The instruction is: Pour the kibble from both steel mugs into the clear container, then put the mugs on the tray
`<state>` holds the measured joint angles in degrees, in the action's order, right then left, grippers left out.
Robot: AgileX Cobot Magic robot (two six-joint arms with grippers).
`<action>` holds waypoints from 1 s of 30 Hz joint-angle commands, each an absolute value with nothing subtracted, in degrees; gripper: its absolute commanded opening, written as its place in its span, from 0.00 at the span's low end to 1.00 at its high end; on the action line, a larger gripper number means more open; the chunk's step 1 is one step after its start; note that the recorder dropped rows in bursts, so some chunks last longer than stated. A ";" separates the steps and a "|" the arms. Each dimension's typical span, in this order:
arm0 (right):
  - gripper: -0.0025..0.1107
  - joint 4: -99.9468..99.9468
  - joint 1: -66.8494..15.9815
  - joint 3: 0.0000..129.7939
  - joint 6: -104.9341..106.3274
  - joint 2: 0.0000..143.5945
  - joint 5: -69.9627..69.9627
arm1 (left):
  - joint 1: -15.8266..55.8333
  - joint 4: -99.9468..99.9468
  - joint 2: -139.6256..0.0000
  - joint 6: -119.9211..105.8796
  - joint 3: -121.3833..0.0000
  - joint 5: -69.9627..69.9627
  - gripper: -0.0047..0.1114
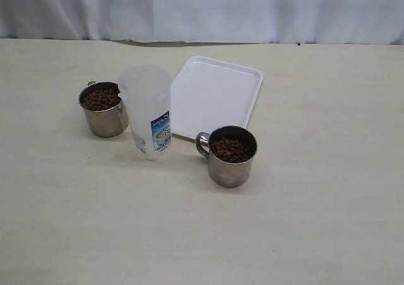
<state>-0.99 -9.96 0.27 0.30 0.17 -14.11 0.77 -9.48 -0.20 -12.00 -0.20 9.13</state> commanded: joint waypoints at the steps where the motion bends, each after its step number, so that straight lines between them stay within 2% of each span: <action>1: 0.07 -1.05 -10.08 0.00 0.71 0.00 -13.58 | 1.08 -9.97 0.00 -11.65 0.00 4.21 0.04; 7: 0.07 -1.05 -10.08 0.00 0.71 0.00 -13.58 | 1.08 -10.14 0.00 -5.66 0.00 2.49 0.04; 11: 0.07 -1.05 -10.08 0.00 0.71 0.00 -13.58 | 1.08 -10.14 0.00 -3.66 0.00 -7.48 0.04; 15: 0.07 -1.05 -10.08 0.00 0.71 0.00 -13.58 | 1.08 -9.88 -10.23 -2.77 0.00 -13.86 0.04; 26: 0.07 -1.05 -10.08 0.00 0.71 0.00 -13.58 | 1.08 -9.45 -52.40 -3.13 0.00 -35.20 0.04; 30: 0.07 -1.05 -10.08 0.00 0.71 0.00 -13.58 | 1.08 -3.14 -65.59 -3.13 0.00 -41.33 0.04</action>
